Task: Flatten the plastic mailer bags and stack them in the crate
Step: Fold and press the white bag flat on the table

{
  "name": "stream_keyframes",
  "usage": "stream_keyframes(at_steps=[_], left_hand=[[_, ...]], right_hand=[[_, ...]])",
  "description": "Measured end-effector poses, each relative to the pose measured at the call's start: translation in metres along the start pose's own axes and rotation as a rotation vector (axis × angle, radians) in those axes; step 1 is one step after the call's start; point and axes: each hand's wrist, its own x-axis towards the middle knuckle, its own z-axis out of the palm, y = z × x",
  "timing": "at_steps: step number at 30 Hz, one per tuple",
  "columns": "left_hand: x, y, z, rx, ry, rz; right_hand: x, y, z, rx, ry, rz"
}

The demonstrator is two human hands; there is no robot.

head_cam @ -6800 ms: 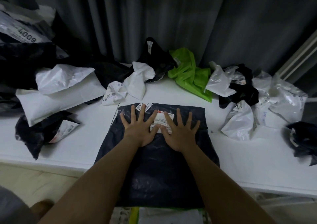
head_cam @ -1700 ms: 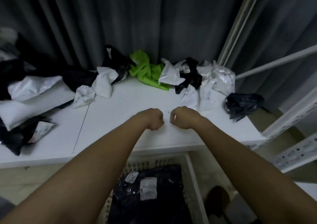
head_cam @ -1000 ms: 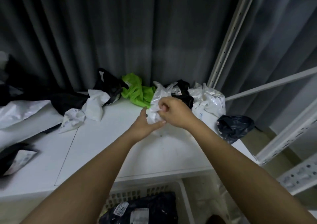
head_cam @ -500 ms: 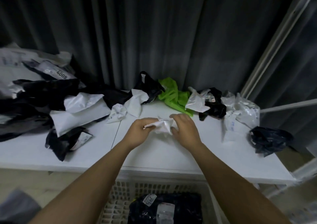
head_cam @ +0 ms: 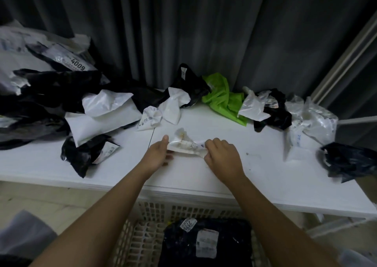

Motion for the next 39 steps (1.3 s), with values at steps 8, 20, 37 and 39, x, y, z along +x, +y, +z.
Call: stream_keyframes(at_steps=[8,20,37,39], left_hand=[[0.0,-0.008,0.022,-0.003,0.031,-0.132],[-0.004,-0.018,0.081,1.048,-0.015,0.404],[-0.003,-0.046,0.093,1.072,-0.021,0.261],[-0.003,-0.047,0.094,1.123,-0.005,0.267]], right_hand=[[-0.013,0.0,-0.005,0.127,-0.093,-0.018],[-0.023,-0.013,0.008,0.374,-0.49,0.346],[-0.032,-0.014,0.032,0.122,-0.653,0.29],[-0.036,-0.016,0.032,0.115,-0.613,0.28]])
